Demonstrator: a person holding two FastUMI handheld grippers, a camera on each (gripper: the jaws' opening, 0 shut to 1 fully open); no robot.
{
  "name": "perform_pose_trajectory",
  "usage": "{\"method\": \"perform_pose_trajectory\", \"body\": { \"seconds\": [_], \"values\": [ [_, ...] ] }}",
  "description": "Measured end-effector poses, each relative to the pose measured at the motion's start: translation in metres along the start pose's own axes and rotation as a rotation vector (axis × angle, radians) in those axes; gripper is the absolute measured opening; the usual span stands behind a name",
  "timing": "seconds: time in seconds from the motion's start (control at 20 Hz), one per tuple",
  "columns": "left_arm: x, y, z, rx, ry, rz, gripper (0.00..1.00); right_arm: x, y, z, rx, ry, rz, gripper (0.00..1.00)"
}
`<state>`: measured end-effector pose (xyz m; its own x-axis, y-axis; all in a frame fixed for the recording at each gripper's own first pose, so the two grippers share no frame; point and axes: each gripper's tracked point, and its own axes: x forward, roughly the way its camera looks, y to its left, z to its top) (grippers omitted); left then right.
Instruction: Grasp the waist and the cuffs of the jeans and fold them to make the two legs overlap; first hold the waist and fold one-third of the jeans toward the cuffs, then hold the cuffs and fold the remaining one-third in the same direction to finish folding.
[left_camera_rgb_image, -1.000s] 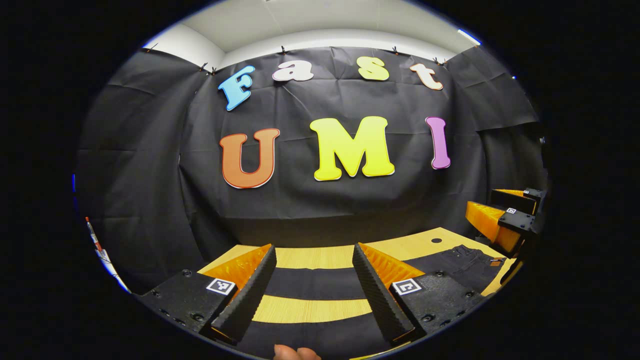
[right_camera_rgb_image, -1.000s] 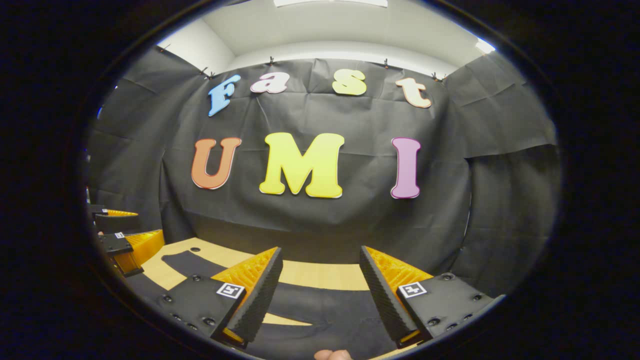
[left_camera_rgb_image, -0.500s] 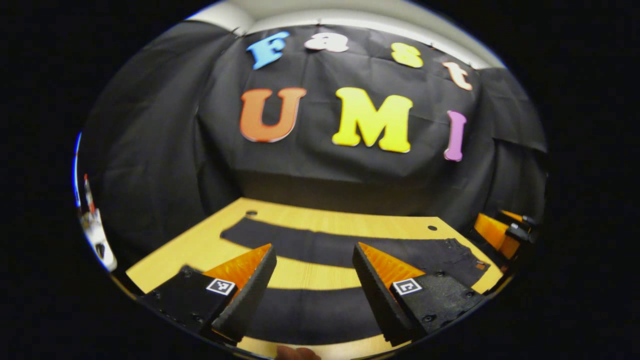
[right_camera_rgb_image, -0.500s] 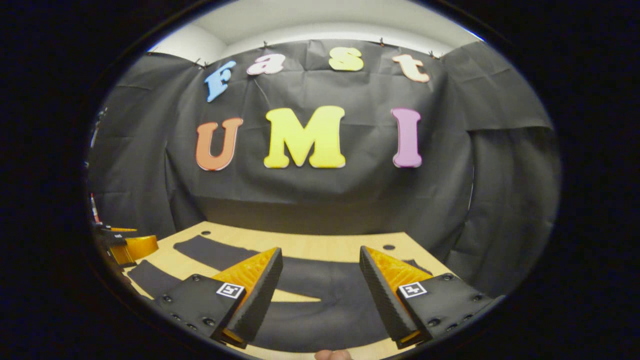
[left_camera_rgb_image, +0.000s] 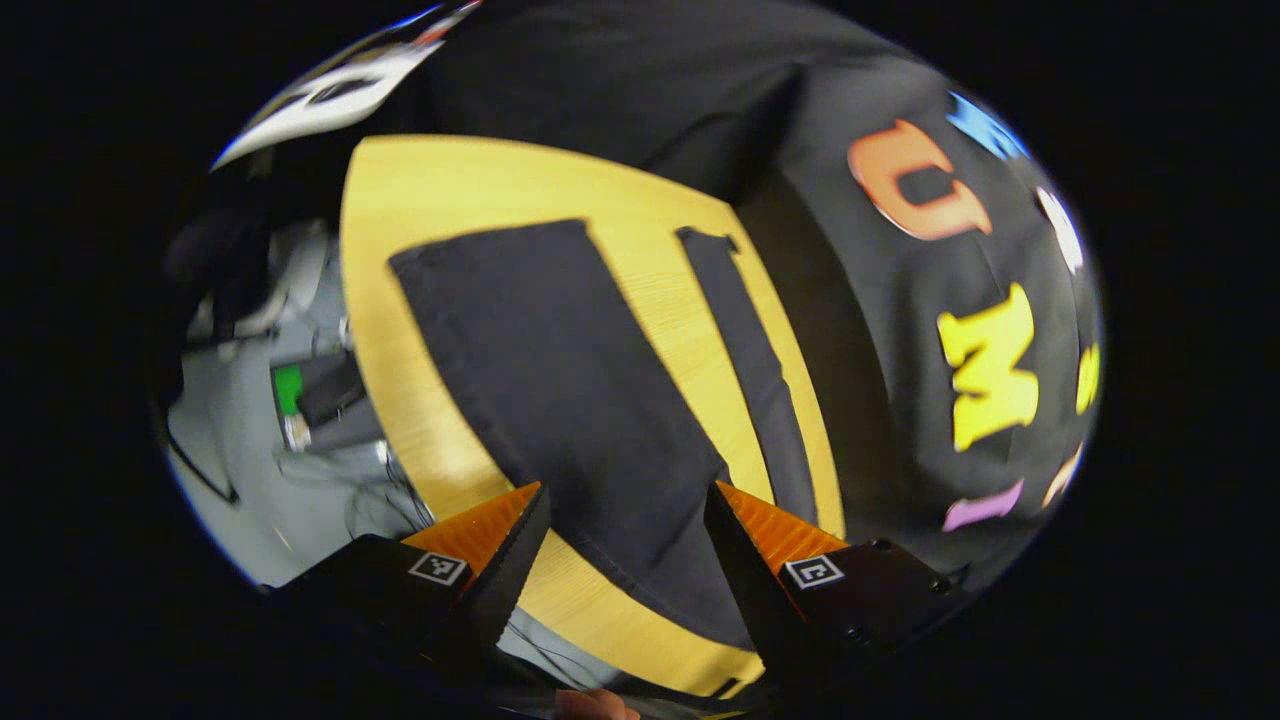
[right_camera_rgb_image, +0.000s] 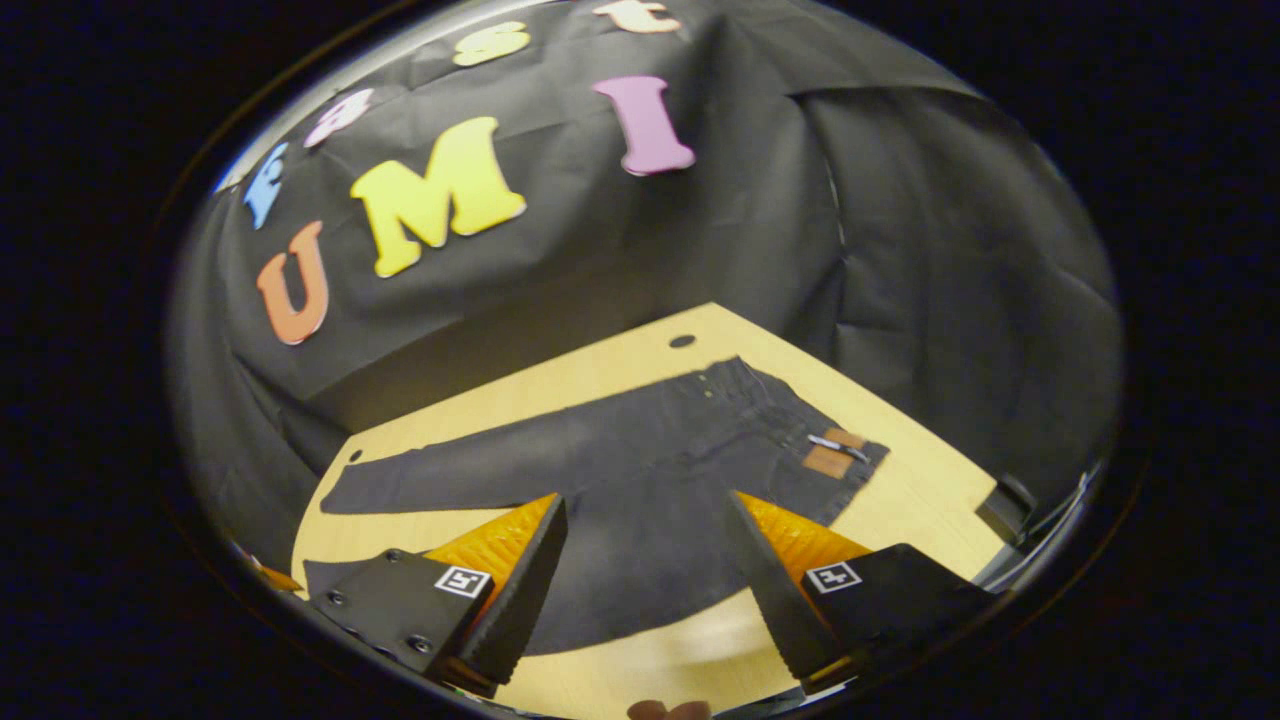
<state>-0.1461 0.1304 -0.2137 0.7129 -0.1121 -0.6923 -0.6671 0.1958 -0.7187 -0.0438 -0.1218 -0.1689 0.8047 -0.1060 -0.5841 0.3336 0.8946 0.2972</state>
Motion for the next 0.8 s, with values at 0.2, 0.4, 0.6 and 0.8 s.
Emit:
{"method": "perform_pose_trajectory", "body": {
  "seconds": [0.2,0.4,0.6,0.8],
  "values": [
    [-0.002,0.0,0.012,-0.101,-0.006,0.023,1.0,0.011,-0.032,-0.01,0.042,0.049,-0.062,0.98],
    [0.017,0.009,0.024,-0.197,-0.007,0.038,0.99,0.019,-0.05,-0.03,0.113,0.124,-0.093,0.98],
    [0.031,0.004,0.035,-0.264,-0.011,0.009,1.0,0.028,-0.062,-0.047,0.214,0.198,-0.117,0.98],
    [0.046,-0.01,0.047,-0.286,-0.036,-0.032,0.99,0.043,-0.07,-0.053,0.292,0.255,-0.141,0.97]
  ]
}}
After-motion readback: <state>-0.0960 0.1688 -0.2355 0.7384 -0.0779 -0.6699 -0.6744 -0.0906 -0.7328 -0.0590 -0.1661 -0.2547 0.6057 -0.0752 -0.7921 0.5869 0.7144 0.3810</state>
